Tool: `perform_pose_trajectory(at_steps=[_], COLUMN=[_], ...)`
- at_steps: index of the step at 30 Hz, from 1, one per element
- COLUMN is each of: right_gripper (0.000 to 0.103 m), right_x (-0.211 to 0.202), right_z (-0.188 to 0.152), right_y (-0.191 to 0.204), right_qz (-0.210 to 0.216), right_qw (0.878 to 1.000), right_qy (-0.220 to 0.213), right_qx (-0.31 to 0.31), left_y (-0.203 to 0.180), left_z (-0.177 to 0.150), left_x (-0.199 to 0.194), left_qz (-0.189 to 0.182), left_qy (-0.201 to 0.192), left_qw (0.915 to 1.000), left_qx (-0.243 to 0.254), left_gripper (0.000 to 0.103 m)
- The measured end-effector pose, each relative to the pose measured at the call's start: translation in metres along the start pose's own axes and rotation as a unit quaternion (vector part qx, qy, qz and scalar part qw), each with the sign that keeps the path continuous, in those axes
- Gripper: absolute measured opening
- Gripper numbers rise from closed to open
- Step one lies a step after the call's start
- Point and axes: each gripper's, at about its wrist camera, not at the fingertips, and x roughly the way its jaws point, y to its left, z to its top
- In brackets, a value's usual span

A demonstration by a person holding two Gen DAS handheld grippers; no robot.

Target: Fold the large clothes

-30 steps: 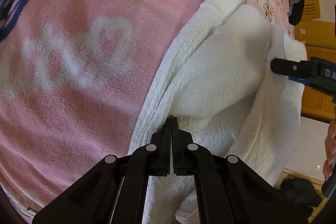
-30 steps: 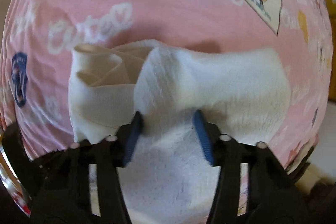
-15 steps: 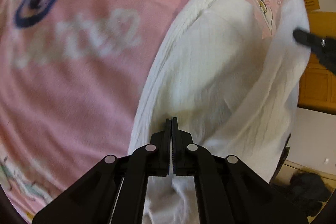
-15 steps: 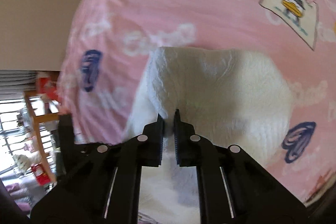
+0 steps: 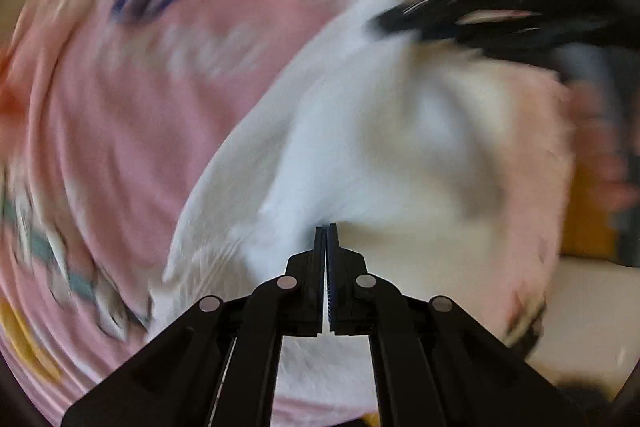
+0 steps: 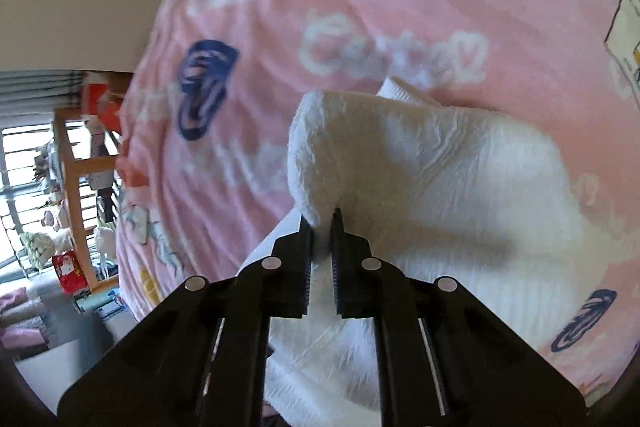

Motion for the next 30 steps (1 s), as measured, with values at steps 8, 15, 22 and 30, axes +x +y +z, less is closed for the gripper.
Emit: perform_pose_trajectory(at_steps=[8, 15, 22, 30], right_gripper=[0.009, 0.009, 0.013, 0.023], right_x=[0.062, 0.075, 0.046, -0.092], right_z=[0.021, 0.027, 0.030, -0.067], right_y=[-0.009, 0.005, -0.005, -0.082], right_qz=[-0.016, -0.050, 0.046, 0.151], right_qw=[0.998, 0.997, 0.998, 0.975], right_qy=[0.045, 0.056, 0.041, -0.150], right_qx=[0.037, 0.002, -0.015, 0.061], left_y=[0.013, -0.025, -0.037, -0.058], left_z=[-0.042, -0.023, -0.014, -0.032], left_x=[0.031, -0.041, 0.029, 0.053], left_qz=[0.078, 0.011, 0.014, 0.083], left_qy=[-0.023, -0.098, 0.013, -0.004], left_qw=[0.9959, 0.9925, 0.9960, 0.9964], left_qx=[-0.040, -0.071, -0.087, -0.015], left_gripper=[0.003, 0.001, 0.002, 0.004])
